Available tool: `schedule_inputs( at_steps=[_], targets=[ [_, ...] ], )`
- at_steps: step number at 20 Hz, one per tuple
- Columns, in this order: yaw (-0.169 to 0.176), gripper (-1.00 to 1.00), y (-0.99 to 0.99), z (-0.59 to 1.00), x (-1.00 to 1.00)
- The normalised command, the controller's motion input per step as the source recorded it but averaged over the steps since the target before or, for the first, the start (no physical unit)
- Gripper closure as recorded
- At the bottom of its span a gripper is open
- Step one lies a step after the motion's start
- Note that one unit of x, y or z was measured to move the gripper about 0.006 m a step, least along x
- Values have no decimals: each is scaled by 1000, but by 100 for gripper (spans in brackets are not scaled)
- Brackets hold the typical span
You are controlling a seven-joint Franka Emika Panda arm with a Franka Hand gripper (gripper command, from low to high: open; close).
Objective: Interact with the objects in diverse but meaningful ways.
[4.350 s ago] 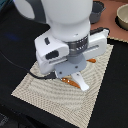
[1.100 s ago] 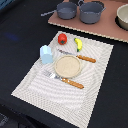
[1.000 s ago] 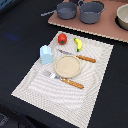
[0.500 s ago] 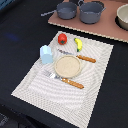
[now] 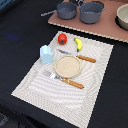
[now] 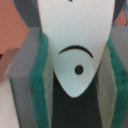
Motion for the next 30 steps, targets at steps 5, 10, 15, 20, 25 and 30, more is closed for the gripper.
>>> schedule_inputs(
  at_steps=[5,10,15,20,25,30],
  targets=[
    [35,100,127,-168,-8],
    [17,100,3,-282,0],
    [8,100,0,-287,-41],
    [5,-100,0,-291,-142],
    [1,-100,0,-230,-181],
    [0,-100,139,625,-165]
  ],
)
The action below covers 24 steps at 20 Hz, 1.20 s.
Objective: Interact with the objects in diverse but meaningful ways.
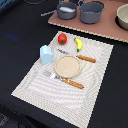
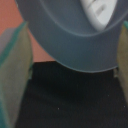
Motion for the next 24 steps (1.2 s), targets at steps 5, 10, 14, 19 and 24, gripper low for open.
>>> schedule_inputs(
  at_steps=[5,10,14,19,24],
  targets=[
    [-36,-100,119,1000,-129],
    [-97,-100,-156,856,124],
    [-124,-100,-399,212,369],
    [-134,-100,-427,138,655],
    [-132,-100,-386,15,840]
  ],
)
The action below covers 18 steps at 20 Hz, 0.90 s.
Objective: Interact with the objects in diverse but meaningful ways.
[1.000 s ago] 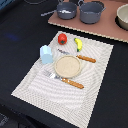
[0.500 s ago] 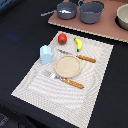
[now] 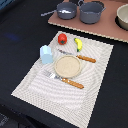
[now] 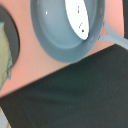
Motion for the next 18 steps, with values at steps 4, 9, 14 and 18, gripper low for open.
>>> schedule_inputs(
  at_steps=[4,9,14,18],
  targets=[
    [-116,-100,-338,0,886],
    [-100,-100,-295,0,905],
    [-87,-100,-274,0,921],
    [-79,-100,-289,0,913]
  ],
)
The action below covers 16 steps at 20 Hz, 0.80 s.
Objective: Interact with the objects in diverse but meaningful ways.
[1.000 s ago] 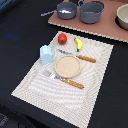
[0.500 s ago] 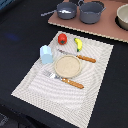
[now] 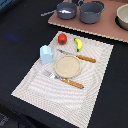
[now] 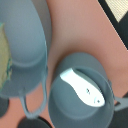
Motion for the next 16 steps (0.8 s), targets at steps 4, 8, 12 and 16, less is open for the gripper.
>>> schedule_inputs(
  at_steps=[4,8,12,16],
  targets=[
    [-74,-100,-282,0,922],
    [-74,-100,-279,0,916],
    [-65,-100,-264,-11,849],
    [-21,-100,-298,-164,548]
  ],
)
